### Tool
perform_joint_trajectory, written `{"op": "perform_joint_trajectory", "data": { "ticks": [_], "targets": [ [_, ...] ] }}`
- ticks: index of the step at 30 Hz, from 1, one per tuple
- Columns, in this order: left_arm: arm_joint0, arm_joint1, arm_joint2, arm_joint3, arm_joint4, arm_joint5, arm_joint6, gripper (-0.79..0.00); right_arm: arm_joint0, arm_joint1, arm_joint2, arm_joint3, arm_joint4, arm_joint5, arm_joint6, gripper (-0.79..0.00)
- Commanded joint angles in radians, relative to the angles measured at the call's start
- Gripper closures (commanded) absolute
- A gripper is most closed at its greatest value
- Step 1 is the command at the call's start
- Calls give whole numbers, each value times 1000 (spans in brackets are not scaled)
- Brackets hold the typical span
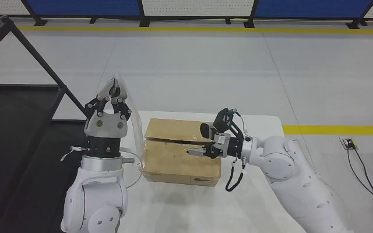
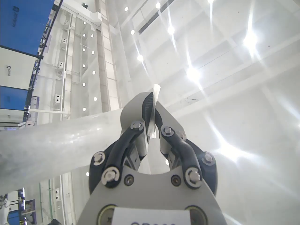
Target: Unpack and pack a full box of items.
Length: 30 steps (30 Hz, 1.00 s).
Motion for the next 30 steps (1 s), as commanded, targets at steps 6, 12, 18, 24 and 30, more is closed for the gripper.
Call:
{"op": "perform_joint_trajectory", "data": {
  "ticks": [6,12,18,24,30],
  "targets": [
    [-212,-25,105,150,-41,-37,112,0,-25,-1,-14,-8,-58,12,-48,-785],
    [-297,-44,178,218,-45,-81,152,0,-39,-14,-61,-37,-315,109,-249,-785],
    [-355,-64,227,281,-26,-153,209,0,-62,-30,-108,-52,-470,213,-402,-785],
    [-369,-69,239,298,-8,-163,226,0,-62,-34,-116,-47,-496,236,-425,-785],
    [-347,-70,235,292,-7,-164,215,0,-60,-40,-129,-25,-496,240,-437,-785]
  ]
}}
